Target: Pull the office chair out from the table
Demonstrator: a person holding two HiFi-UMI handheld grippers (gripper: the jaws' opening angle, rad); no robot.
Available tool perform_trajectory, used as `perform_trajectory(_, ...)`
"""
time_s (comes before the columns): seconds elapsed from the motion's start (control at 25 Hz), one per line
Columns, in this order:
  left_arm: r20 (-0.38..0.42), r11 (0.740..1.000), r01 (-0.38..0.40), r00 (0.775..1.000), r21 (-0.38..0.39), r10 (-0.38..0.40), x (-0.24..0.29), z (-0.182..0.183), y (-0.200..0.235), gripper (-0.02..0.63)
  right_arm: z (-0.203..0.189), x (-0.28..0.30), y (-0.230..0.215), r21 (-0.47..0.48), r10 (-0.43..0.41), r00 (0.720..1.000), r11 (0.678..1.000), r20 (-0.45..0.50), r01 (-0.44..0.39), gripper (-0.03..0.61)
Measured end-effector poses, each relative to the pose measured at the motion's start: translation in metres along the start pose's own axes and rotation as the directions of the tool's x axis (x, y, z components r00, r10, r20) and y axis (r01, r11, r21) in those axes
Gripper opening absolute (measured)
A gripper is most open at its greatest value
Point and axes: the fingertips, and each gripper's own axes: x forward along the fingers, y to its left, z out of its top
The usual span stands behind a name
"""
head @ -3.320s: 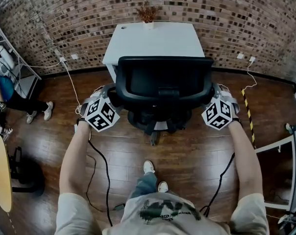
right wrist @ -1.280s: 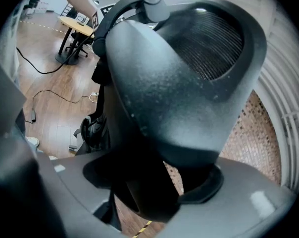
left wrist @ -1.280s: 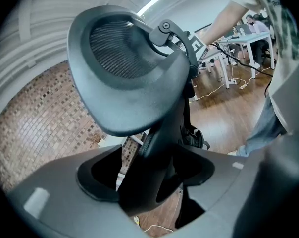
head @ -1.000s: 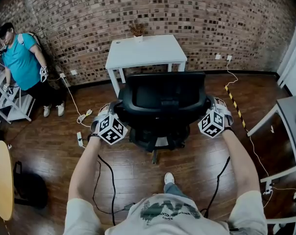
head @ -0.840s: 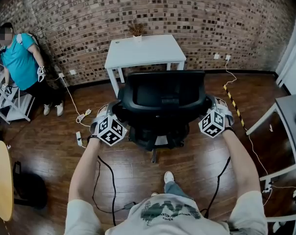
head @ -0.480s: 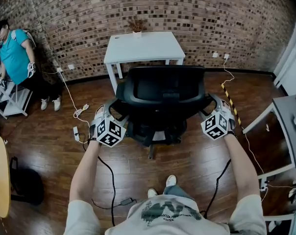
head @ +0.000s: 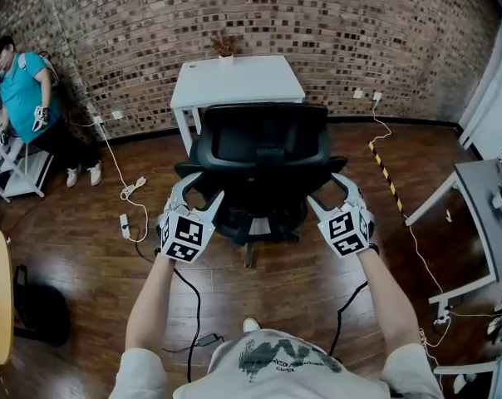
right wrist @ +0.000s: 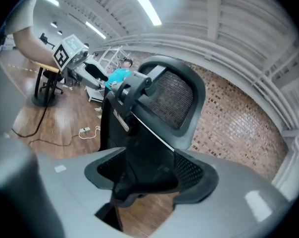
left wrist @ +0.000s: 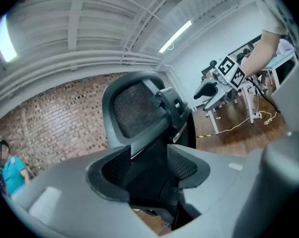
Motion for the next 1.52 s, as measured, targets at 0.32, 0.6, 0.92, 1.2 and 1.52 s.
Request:
perform_trajectory(0.32, 0.095, 0.992, 0.043, 0.995, -0.119, -0.032, -0.021, 0.059, -0.073, 0.221, 0.027, -0.059, 0.027, 0.175, 0.008, 0.990, 0.984, 0.142, -0.033, 0.245)
perform_trajectory(0.6, 0.131, 0.964, 0.075, 0.990, -0.256, -0.042, -0.056, 0.074, -0.118, 0.175, 0.048, -0.102, 0.057, 0.276, 0.013, 0.967, 0.957, 0.254, -0.085, 0.153)
perform_trajectory(0.92, 0.168, 0.910, 0.119, 0.984, -0.397, -0.056, -0.097, 0.104, -0.167, 0.058, 0.073, -0.156, 0.080, 0.407, -0.007, 0.923, 0.899, 0.384, -0.163, 0.015)
perform_trajectory(1.2, 0.177, 0.857, 0.147, 0.982, -0.495, -0.066, -0.129, 0.107, -0.199, 0.017, 0.081, -0.184, 0.122, 0.475, 0.054, 0.890, 0.830, 0.453, -0.292, 0.002)
perform_trajectory(1.52, 0.187, 0.835, 0.153, 0.981, -0.529, -0.061, -0.139, 0.112, -0.214, 0.017, 0.077, -0.199, 0.136, 0.488, 0.071, 0.889, 0.815, 0.453, -0.313, 0.002)
